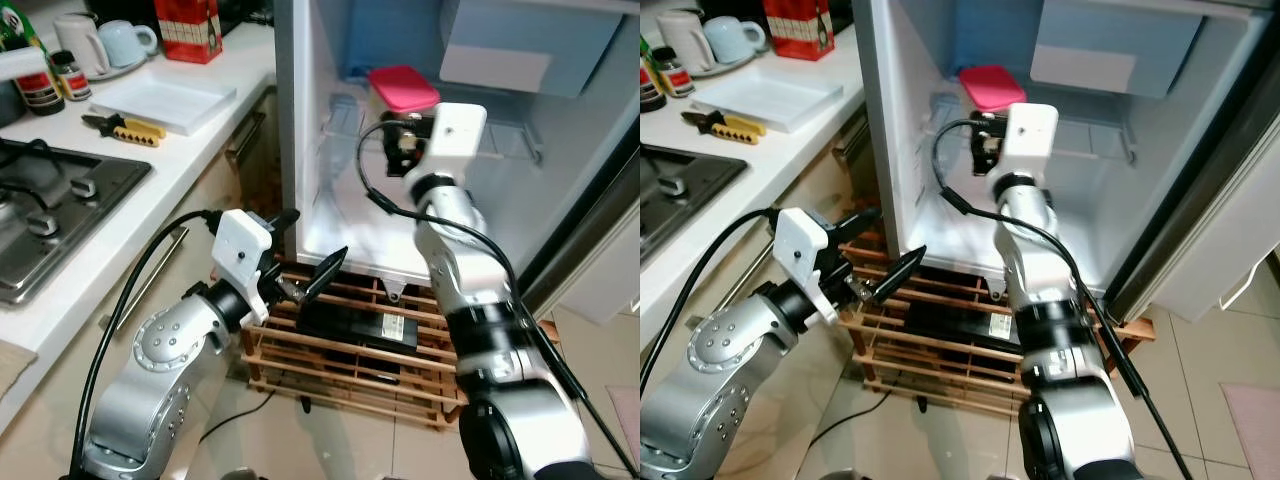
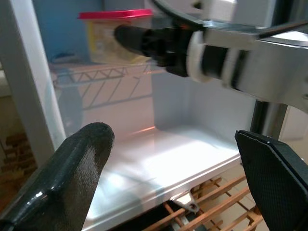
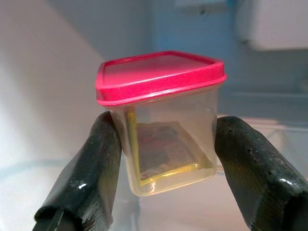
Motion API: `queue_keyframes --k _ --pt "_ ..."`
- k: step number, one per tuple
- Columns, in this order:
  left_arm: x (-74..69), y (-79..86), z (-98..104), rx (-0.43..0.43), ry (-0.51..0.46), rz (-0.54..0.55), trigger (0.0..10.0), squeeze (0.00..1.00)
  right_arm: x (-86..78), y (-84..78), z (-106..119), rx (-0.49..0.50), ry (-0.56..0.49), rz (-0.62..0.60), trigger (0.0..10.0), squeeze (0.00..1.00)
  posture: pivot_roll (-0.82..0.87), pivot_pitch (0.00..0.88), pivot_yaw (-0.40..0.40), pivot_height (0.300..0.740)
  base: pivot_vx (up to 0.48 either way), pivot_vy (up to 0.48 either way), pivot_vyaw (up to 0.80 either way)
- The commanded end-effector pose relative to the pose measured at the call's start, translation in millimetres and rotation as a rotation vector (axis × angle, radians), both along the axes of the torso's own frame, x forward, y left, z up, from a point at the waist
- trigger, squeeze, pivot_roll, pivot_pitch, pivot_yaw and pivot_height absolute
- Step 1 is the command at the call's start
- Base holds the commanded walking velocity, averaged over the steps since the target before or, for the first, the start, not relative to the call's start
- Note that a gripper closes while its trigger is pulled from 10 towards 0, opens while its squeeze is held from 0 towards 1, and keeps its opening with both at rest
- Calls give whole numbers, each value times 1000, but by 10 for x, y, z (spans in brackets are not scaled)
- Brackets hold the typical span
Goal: Restocking fridge
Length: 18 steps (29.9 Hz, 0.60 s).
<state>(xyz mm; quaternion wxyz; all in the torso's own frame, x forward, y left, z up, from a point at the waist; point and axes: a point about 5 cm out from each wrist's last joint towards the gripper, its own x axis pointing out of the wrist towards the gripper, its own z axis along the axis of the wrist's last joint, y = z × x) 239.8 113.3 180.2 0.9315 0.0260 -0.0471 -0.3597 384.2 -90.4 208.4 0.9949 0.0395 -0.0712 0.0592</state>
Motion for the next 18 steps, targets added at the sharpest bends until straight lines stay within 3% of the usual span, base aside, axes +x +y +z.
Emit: queue_keyframes --k 1,9,18 --pt "-42 -14 35 -1 -8 -18 10000 0 51 -7 58 8 -21 -8 10000 0 88 17 -45 740 0 0 0" --pt "-103 -77 62 13 0 -53 10000 0 229 41 135 -25 3 -65 10000 0 119 60 -56 740 0 0 0" --pt "-168 -149 114 5 18 -130 10000 0 293 22 194 -15 8 -143 10000 0 127 82 -51 740 0 0 0"
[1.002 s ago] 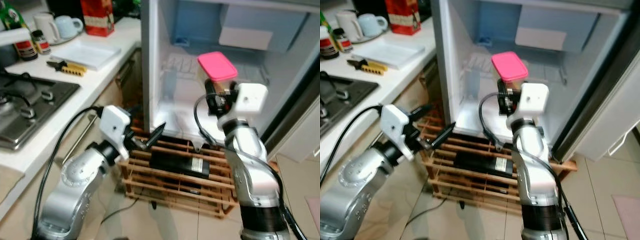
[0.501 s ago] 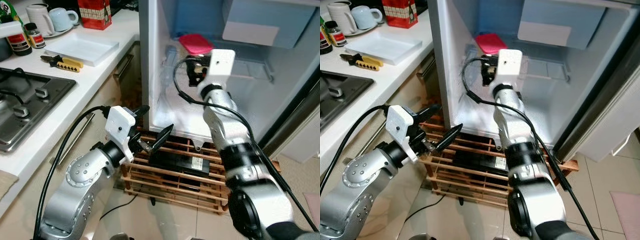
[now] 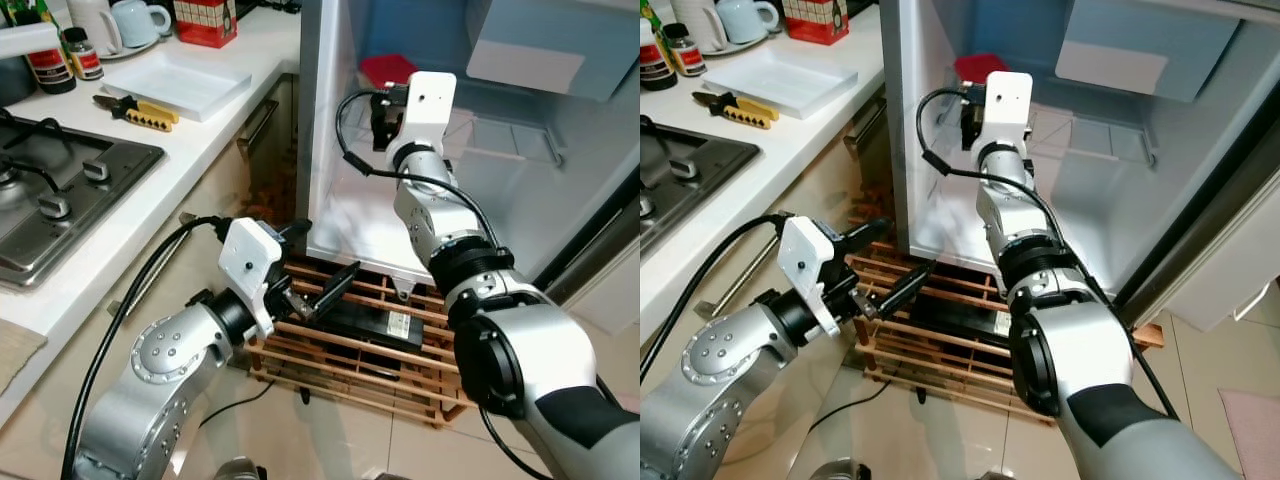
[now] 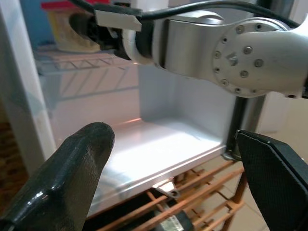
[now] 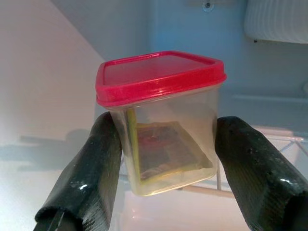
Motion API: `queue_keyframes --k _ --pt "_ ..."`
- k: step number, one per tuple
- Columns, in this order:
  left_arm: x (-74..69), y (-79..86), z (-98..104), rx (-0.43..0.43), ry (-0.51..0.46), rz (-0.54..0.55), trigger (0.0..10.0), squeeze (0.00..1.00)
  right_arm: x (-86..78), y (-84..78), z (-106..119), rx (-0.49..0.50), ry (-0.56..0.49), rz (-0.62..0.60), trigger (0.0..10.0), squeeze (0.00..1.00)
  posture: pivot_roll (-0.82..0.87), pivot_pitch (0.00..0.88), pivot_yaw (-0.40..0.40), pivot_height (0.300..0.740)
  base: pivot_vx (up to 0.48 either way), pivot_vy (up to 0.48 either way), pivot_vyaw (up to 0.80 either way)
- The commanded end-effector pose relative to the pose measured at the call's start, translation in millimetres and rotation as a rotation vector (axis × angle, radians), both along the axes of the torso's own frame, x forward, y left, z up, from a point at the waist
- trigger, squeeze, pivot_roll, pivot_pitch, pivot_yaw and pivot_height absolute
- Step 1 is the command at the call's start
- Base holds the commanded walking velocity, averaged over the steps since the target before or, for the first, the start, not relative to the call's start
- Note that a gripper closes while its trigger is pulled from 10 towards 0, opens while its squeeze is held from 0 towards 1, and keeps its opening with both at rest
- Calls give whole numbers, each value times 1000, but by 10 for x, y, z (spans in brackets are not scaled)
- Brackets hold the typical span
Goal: Restocking fridge
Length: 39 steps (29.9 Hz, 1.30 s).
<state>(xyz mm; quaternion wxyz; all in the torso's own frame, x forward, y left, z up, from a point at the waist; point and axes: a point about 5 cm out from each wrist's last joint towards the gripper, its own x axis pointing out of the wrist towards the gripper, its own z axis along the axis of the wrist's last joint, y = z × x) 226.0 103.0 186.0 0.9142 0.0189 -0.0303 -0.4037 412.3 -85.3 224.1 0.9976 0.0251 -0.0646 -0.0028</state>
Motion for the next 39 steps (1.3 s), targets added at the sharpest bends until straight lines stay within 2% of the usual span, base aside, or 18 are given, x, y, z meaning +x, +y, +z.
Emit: queue_keyframes --k 1,4,6,16,22,23,24,31,39 --pt "-52 -66 71 -11 -12 -59 10000 0 16 -26 42 19 -10 -22 10000 0 128 87 -49 740 0 0 0" --pt "-95 -152 146 -47 -2 -123 10000 0 31 -12 27 77 24 -24 10000 0 135 101 -49 740 0 0 0" --pt "-71 -183 196 -64 2 -124 10000 0 35 7 5 96 45 -18 10000 0 142 108 -52 740 0 0 0" --pt "-61 -215 234 -78 7 -136 10000 0 27 77 -40 130 70 28 10000 0 146 113 -57 740 0 0 0" --pt "-81 -219 232 -64 25 -150 10000 0 29 132 -3 105 60 62 10000 0 147 113 -58 740 0 0 0" --pt "-77 -217 232 -63 26 -147 10000 0 29 138 -1 104 60 68 10000 392 149 113 -60 740 0 0 0" --pt "-69 -210 232 -59 25 -141 10000 0 29 145 0 103 60 76 10000 1000 150 111 -60 740 0 0 0" --pt "-58 -185 228 -48 29 -133 10000 0 29 140 0 30 55 62 10000 1000 147 108 -55 740 0 0 0" --pt "-60 -191 223 -44 32 -137 10000 0 21 168 -20 25 54 92 10000 1000 150 106 -50 740 0 0 0"
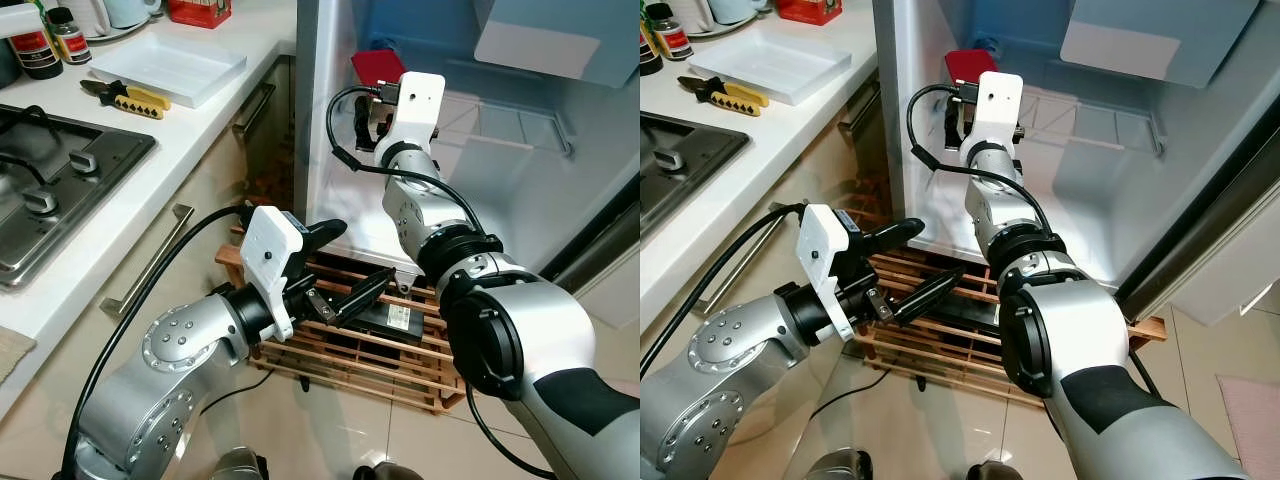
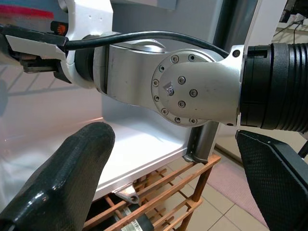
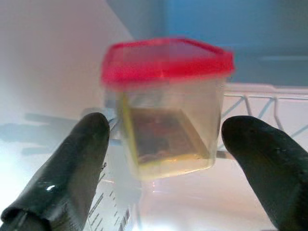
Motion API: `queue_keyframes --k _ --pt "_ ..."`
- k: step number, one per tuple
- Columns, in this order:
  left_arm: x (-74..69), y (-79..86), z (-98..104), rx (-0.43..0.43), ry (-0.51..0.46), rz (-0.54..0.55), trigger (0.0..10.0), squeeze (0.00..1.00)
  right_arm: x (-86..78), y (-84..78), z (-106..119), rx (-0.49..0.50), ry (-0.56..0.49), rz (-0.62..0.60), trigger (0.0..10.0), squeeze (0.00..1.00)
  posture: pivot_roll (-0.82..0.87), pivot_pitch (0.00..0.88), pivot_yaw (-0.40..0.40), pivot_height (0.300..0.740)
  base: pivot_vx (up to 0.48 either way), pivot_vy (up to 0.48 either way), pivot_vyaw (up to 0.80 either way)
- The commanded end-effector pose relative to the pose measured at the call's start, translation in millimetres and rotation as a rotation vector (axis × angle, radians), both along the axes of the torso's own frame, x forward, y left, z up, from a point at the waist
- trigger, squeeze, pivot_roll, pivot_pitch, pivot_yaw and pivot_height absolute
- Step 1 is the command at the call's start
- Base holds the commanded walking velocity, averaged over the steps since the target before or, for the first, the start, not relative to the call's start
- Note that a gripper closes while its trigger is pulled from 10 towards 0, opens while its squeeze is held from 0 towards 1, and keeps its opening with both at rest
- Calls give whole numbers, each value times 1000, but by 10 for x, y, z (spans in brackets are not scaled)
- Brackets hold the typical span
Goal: Restocking fridge
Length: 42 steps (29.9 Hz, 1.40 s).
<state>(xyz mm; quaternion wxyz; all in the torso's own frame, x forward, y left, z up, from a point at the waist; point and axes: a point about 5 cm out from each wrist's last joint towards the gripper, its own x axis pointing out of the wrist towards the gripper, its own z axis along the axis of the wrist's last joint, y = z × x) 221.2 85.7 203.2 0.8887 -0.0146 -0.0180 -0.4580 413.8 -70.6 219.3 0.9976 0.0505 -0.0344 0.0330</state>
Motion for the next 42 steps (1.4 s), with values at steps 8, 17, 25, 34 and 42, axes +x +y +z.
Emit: queue_keyframes --k 8,17,25,34,42 --pt "-11 -7 42 8 -16 -14 10000 0 0 34 30 -38 -19 26 10000 1000 153 103 -47 740 0 0 0" --pt "18 -1 28 11 -5 -16 10000 0 -14 -39 -20 -60 -43 -23 10000 0 145 94 -41 740 0 0 0" --pt "25 24 -7 19 7 -16 10000 0 -53 -75 29 8 -154 -15 10000 0 136 77 -35 740 0 0 0" --pt "6 101 -46 38 15 4 10000 0 -258 -23 -315 105 -184 86 10000 0 128 38 -32 740 0 0 0" --pt "80 170 -132 55 18 105 10000 0 -696 -172 -597 113 -228 105 10000 0 116 21 -24 740 0 0 0"
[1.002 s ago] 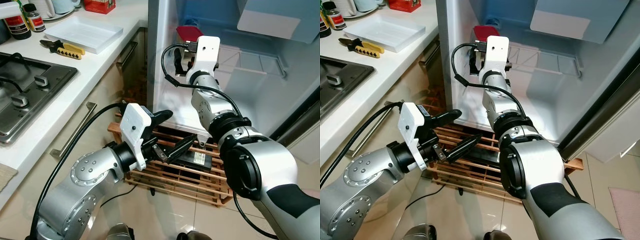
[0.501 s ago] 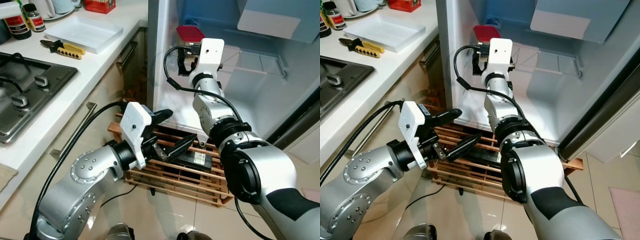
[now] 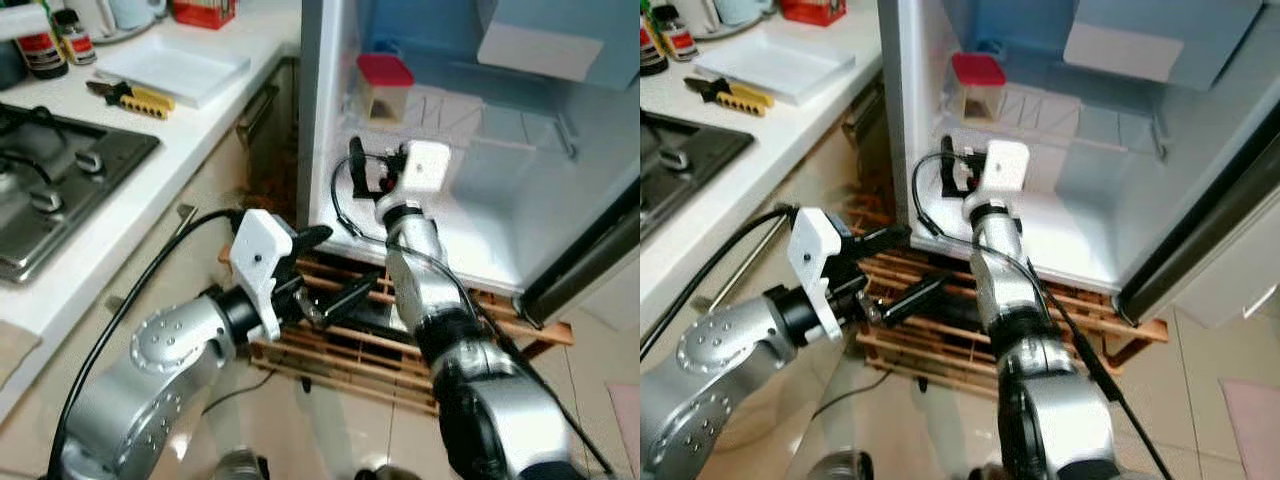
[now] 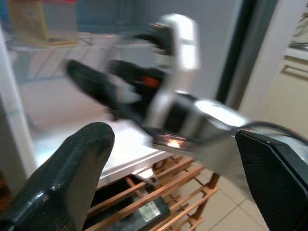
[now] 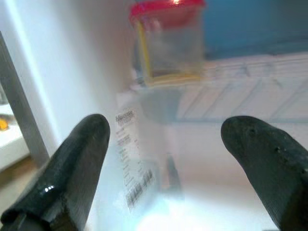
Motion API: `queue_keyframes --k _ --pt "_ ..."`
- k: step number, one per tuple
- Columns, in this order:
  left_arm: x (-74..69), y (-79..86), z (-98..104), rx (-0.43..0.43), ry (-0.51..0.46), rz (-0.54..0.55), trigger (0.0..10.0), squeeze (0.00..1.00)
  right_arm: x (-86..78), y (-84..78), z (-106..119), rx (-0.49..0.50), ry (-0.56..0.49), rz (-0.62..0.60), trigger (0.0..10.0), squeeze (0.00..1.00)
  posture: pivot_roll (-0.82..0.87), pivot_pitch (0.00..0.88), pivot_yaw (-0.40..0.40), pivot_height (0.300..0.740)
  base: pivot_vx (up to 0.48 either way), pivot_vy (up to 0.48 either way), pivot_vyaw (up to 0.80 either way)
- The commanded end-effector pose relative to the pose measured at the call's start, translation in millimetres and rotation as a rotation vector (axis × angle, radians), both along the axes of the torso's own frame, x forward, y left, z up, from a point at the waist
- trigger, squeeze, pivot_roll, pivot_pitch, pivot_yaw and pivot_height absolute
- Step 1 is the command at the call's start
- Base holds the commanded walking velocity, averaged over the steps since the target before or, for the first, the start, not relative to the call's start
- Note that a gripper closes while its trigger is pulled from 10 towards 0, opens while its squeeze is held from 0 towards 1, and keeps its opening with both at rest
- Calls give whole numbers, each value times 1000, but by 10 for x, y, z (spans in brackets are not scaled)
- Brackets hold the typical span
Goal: Restocking fridge
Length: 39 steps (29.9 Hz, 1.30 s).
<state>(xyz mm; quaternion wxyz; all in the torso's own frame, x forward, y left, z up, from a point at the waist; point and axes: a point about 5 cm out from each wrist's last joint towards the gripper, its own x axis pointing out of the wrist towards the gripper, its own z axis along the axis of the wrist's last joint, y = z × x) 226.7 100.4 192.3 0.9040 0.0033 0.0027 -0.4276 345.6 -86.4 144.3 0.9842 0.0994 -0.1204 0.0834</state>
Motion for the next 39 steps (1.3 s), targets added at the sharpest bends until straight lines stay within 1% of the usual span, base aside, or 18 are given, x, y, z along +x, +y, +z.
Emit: queue_keyframes --k 1,2,4,5,7,8,9,11,12,14,16,17,19,20,26,30,35,39 --pt "55 49 -40 3 -7 76 10000 0 -83 -50 175 15 -66 6 10000 0 102 19 -15 740 0 0 0" --pt "74 67 -51 2 -9 102 10000 0 -127 -72 191 15 -73 6 10000 0 102 19 -15 740 0 0 0" --pt "132 144 -104 9 -10 194 10000 0 -294 -153 268 -4 -105 34 10000 0 73 17 2 740 0 0 0" --pt "132 144 -104 9 -10 194 10000 0 -294 -153 268 -4 -105 34 10000 0 73 17 2 740 0 0 0" --pt "148 196 -150 11 -4 234 10000 0 -477 -217 296 -35 -110 73 10000 0 59 13 8 740 0 0 0" --pt "141 207 -163 10 -3 236 10000 0 -550 -246 280 -55 -99 86 10000 0 55 13 10 740 0 0 0" --pt "120 213 -180 13 -10 236 10000 0 -678 -292 251 -93 -84 104 10000 0 50 12 13 740 0 0 0" --pt "85 211 -211 21 -6 231 10000 0 -843 -351 201 -106 -55 119 10000 0 46 10 14 740 0 0 0" --pt "85 211 -211 21 -6 231 10000 0 -843 -351 201 -106 -55 119 10000 0 46 10 14 740 0 0 0" --pt "61 217 -241 22 5 234 10000 0 -987 -393 152 -105 -14 127 10000 0 39 6 13 740 0 -157 0" --pt "36 224 -274 20 16 236 10000 0 -1146 -437 21 -121 75 144 10000 0 38 8 12 740 0 -480 0" --pt "27 226 -291 21 21 237 10000 0 -1211 -449 -32 -148 106 158 10000 0 38 8 12 740 0 -480 0" --pt "19 234 -318 31 22 243 10000 0 -1293 -459 -82 -185 141 178 10000 0 38 8 12 740 0 -480 0" --pt "9 250 -332 35 23 249 10000 0 -1331 -474 -94 -172 170 172 10000 0 44 8 6 740 0 -480 0" --pt "-33 276 -363 33 34 255 10000 0 -1362 -509 -52 -183 165 163 10000 0 49 10 3 740 0 -480 0" --pt "-58 295 -384 31 45 263 10000 0 -1376 -481 -1 -202 150 210 10000 0 52 7 4 740 0 -480 0" --pt "-72 306 -393 26 50 271 10000 0 -1371 -477 14 -209 153 224 10000 0 56 9 -1 740 0 -480 0" --pt "-70 300 -392 23 45 276 10000 0 -1361 -463 14 -217 155 258 10000 0 61 6 -6 740 0 -480 102"
